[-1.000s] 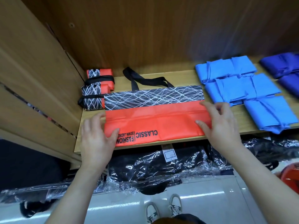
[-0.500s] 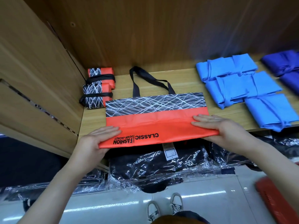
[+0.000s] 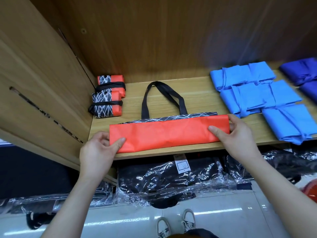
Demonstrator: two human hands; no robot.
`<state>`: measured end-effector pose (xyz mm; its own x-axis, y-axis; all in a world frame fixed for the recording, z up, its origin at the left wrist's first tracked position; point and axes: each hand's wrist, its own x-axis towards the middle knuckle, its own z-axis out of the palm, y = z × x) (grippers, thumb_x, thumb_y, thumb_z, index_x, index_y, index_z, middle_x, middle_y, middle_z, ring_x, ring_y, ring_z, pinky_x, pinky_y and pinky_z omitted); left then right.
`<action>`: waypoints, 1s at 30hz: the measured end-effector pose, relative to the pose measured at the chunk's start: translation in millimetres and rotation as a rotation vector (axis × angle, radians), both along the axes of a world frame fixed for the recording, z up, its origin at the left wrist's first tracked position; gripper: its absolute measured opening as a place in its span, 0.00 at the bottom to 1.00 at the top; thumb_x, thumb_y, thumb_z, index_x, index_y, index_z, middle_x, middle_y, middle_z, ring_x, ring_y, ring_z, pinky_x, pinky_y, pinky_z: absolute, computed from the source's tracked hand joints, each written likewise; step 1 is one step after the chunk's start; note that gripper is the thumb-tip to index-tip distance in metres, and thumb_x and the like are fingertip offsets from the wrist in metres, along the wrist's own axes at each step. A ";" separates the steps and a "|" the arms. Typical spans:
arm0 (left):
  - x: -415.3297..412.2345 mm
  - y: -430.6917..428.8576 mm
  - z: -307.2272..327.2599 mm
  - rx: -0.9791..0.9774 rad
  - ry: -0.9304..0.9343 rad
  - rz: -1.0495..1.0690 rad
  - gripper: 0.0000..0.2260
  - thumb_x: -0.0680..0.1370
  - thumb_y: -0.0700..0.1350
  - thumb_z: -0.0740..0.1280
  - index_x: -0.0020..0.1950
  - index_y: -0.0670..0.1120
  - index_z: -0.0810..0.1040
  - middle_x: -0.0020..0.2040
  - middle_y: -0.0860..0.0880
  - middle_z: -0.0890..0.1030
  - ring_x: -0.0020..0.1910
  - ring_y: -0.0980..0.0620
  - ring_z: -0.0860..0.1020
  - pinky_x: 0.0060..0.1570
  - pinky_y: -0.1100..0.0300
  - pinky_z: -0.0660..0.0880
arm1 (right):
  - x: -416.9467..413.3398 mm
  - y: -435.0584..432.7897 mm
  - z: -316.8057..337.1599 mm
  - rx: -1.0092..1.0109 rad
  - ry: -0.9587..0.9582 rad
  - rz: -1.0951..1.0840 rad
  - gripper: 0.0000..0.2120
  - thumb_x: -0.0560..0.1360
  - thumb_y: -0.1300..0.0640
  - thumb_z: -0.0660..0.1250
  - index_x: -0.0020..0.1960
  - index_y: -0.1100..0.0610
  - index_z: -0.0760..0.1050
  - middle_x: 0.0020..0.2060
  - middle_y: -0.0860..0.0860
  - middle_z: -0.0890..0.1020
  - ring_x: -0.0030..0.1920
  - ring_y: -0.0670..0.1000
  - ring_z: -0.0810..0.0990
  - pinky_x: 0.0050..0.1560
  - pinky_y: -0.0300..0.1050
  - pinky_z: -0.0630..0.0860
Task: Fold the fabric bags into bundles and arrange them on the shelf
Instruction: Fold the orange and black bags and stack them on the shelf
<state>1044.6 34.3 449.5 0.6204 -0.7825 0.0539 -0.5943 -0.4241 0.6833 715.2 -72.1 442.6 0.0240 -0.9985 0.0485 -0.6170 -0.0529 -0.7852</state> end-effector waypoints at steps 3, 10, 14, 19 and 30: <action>-2.5 -4.5 0.7 0.021 -0.098 -0.009 0.14 0.72 0.55 0.74 0.43 0.47 0.75 0.30 0.51 0.76 0.32 0.54 0.75 0.32 0.59 0.66 | 11.9 0.9 0.7 -0.073 0.170 -0.038 0.21 0.73 0.48 0.72 0.60 0.57 0.74 0.44 0.56 0.83 0.46 0.60 0.81 0.50 0.54 0.76; -3.5 -1.3 -12.5 0.124 -0.352 -0.052 0.14 0.80 0.56 0.62 0.44 0.45 0.67 0.30 0.47 0.74 0.35 0.37 0.78 0.35 0.51 0.69 | 29.1 0.8 1.4 -0.119 0.631 -0.046 0.20 0.81 0.44 0.56 0.60 0.60 0.64 0.41 0.63 0.81 0.42 0.66 0.80 0.40 0.53 0.67; -3.8 -1.5 -13.2 0.196 -0.466 -0.037 0.13 0.81 0.54 0.61 0.46 0.44 0.67 0.30 0.43 0.76 0.34 0.37 0.79 0.33 0.51 0.69 | 32.4 -0.4 1.8 -0.085 0.682 -0.031 0.22 0.81 0.43 0.54 0.65 0.60 0.63 0.54 0.60 0.78 0.46 0.65 0.80 0.44 0.54 0.68; -2.1 -7.3 -7.6 0.049 -0.628 -0.348 0.19 0.77 0.56 0.58 0.63 0.48 0.75 0.55 0.44 0.77 0.54 0.39 0.75 0.48 0.43 0.75 | 34.6 -2.8 -1.7 -0.048 0.725 -0.026 0.29 0.81 0.42 0.54 0.75 0.60 0.59 0.60 0.58 0.72 0.54 0.63 0.78 0.53 0.58 0.71; -24.2 -2.5 -10.4 0.389 -0.833 -0.738 0.39 0.64 0.57 0.78 0.73 0.58 0.68 0.68 0.41 0.75 0.64 0.37 0.76 0.57 0.38 0.74 | 25.8 -3.1 2.1 0.004 0.498 -0.056 0.43 0.73 0.41 0.68 0.77 0.63 0.54 0.61 0.68 0.71 0.62 0.67 0.69 0.64 0.58 0.65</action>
